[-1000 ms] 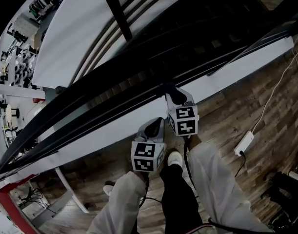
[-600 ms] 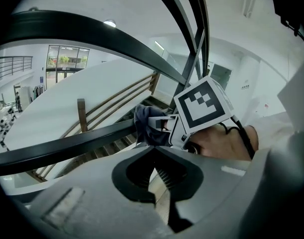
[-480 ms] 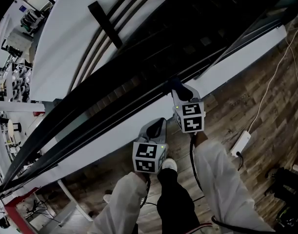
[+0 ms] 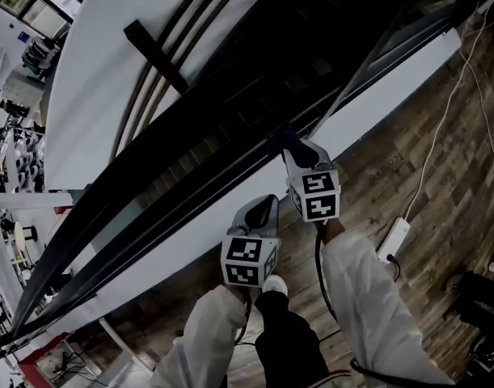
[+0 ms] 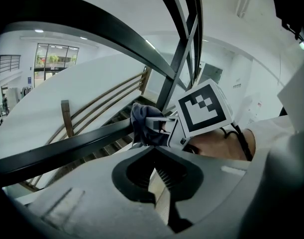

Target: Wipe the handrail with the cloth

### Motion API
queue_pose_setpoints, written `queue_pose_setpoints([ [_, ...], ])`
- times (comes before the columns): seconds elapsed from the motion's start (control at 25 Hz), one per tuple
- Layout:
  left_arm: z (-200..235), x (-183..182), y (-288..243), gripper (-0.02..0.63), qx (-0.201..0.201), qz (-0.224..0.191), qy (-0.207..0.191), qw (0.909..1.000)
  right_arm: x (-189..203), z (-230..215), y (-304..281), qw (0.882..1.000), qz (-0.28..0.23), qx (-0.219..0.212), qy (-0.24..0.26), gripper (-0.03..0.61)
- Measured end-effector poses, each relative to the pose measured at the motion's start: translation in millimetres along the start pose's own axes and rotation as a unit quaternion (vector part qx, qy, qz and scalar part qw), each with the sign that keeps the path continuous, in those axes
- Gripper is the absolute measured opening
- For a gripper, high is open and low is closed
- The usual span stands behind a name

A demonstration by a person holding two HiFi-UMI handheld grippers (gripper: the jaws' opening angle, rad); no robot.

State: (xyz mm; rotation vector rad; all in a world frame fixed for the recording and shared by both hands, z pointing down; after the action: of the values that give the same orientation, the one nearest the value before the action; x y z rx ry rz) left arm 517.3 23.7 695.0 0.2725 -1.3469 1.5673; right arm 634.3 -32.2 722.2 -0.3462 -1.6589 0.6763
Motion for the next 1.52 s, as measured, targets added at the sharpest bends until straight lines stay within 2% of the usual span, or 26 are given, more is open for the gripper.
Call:
queue_pose_setpoints([
  [0.4, -10.4, -20.2, -11.9, 0.003, 0.011, -0.005, -0.010, 0.9999, -10.8, -82.6, -2.0, 0.996, 0.007, 0.065, -0.059, 0.075],
  [0.6, -7.5, -21.4, -1.8, 0.003, 0.010, -0.005, -0.012, 0.9999, -11.2, -84.4, 0.7, 0.994, 0.017, 0.080, -0.066, 0.075],
  [0.8, -2.9, -16.4, 24.3, 0.003, 0.005, -0.005, -0.007, 1.0000, -12.6, -62.4, 20.0, 0.993, 0.020, 0.088, -0.071, 0.074],
  [0.96, 2.9, -10.7, 62.8, 0.003, 0.001, -0.008, -0.002, 1.0000, -18.7, -17.4, 45.0, 0.996, 0.026, 0.074, -0.051, 0.074],
  [1.12, 16.9, -4.5, 119.8, 0.003, -0.009, -0.017, 0.002, 0.9998, -29.5, 52.8, 74.4, 0.997, 0.028, 0.055, -0.036, 0.074],
  [1.32, 59.8, 7.3, 216.7, 0.003, -0.041, -0.047, 0.027, 0.9977, -47.6, 182.6, 97.5, 0.999, 0.030, 0.012, 0.002, 0.074],
  [1.52, 130.6, 45.9, 324.5, 0.003, -0.085, -0.055, 0.056, 0.9933, -42.5, 332.6, 103.4, 0.998, 0.052, -0.037, 0.017, 0.074],
])
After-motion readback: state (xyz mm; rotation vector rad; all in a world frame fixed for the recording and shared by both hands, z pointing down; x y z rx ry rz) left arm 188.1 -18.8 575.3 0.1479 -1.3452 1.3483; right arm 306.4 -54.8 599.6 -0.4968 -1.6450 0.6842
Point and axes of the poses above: the fingertips, and each gripper's own axes: y backward along the fingers, z to its left, x out of its underside, the point moved 1 cm from there along y, backward along the fingers, and after that the axes turned 4 degrees about z, right-handed, at the moved point
